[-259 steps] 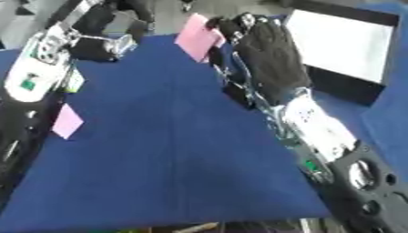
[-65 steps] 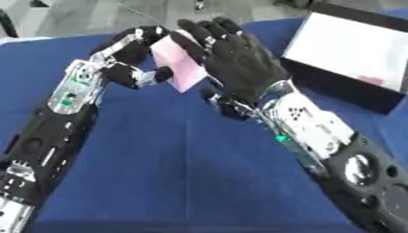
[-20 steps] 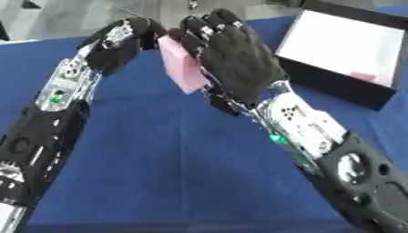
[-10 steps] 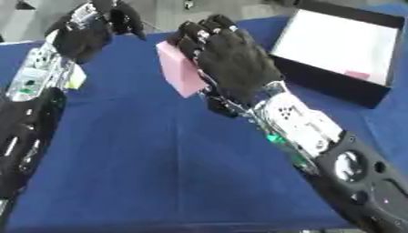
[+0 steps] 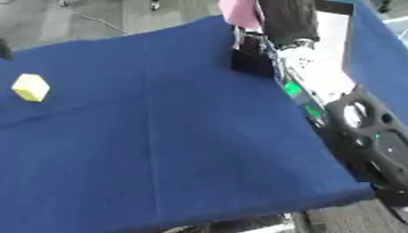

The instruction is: Pick up the objects with one hand, pass them to the other hand, and then place them into the box on the other side of the table.

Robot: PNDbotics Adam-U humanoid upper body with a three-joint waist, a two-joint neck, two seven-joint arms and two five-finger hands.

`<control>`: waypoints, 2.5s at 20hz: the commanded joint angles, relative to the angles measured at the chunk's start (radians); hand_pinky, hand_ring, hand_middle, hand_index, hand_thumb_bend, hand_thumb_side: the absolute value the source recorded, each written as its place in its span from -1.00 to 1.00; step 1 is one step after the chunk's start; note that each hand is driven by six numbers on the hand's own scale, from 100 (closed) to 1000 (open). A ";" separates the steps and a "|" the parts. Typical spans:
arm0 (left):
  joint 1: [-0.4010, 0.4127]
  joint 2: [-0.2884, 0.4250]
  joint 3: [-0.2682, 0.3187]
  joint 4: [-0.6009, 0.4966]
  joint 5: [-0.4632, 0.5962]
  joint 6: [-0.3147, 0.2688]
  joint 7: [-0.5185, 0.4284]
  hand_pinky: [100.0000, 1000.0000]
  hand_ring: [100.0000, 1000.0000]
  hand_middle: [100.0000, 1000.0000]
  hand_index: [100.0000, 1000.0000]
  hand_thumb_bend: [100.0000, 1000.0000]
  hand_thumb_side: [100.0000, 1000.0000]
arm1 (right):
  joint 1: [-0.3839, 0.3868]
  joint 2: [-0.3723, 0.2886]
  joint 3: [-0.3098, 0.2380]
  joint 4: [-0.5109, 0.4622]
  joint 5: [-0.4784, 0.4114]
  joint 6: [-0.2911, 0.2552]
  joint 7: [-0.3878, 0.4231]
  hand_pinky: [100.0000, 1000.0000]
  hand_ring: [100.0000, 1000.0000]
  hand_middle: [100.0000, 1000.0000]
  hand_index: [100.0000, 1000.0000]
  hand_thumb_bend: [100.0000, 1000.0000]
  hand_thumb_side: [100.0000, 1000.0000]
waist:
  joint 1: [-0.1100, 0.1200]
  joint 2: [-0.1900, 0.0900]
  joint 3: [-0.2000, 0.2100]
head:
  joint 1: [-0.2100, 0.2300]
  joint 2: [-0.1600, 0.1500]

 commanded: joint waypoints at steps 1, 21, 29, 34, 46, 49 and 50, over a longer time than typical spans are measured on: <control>0.011 0.046 0.019 -0.055 -0.001 -0.118 -0.072 0.31 0.06 0.03 0.32 -1.00 0.37 | -0.037 -0.049 -0.070 0.180 -0.138 0.100 -0.113 -0.08 0.65 0.20 0.14 -1.00 -0.64 | -0.003 -0.010 0.010 | -0.047 -0.003; 0.080 0.081 0.036 -0.079 -0.005 -0.095 -0.091 0.31 0.07 0.03 0.31 -1.00 0.44 | -0.003 -0.181 -0.087 0.354 0.122 0.092 0.516 1.00 1.00 1.00 1.00 -0.23 -0.17 | -0.028 -0.008 0.030 | -0.103 -0.003; 0.079 0.085 0.031 -0.069 -0.018 -0.105 -0.097 0.31 0.07 0.02 0.31 -1.00 0.43 | 0.007 -0.216 -0.115 0.181 0.684 -0.069 0.748 1.00 0.86 1.00 1.00 -0.24 0.11 | -0.029 -0.008 0.026 | -0.096 -0.003; 0.073 0.088 0.029 -0.060 -0.033 -0.112 -0.094 0.31 0.07 0.02 0.31 -1.00 0.39 | 0.020 -0.215 -0.124 0.009 0.807 -0.155 0.798 1.00 0.84 1.00 1.00 -0.24 -0.27 | -0.028 -0.008 0.017 | -0.081 -0.003; -0.128 0.203 0.004 0.009 -0.623 -0.300 0.243 0.57 0.44 0.46 0.68 -0.22 -0.69 | 0.037 0.176 0.054 -0.297 0.643 -0.408 0.201 1.00 0.85 1.00 1.00 -0.66 -1.00 | -0.010 -0.013 -0.052 | 0.411 -0.003; -0.200 0.231 -0.023 0.057 -0.923 -0.344 0.370 0.68 0.57 0.61 0.82 0.37 -0.40 | 0.051 0.247 0.100 -0.297 0.588 -0.423 0.161 1.00 0.88 1.00 1.00 -0.57 -1.00 | -0.013 -0.009 -0.071 | 0.468 -0.003; -0.213 0.231 -0.027 0.076 -1.006 -0.348 0.418 0.68 0.57 0.61 0.82 0.37 -0.40 | 0.053 0.256 0.109 -0.297 0.577 -0.422 0.157 1.00 0.88 1.00 1.00 -0.57 -1.00 | -0.014 -0.008 -0.075 | 0.476 -0.003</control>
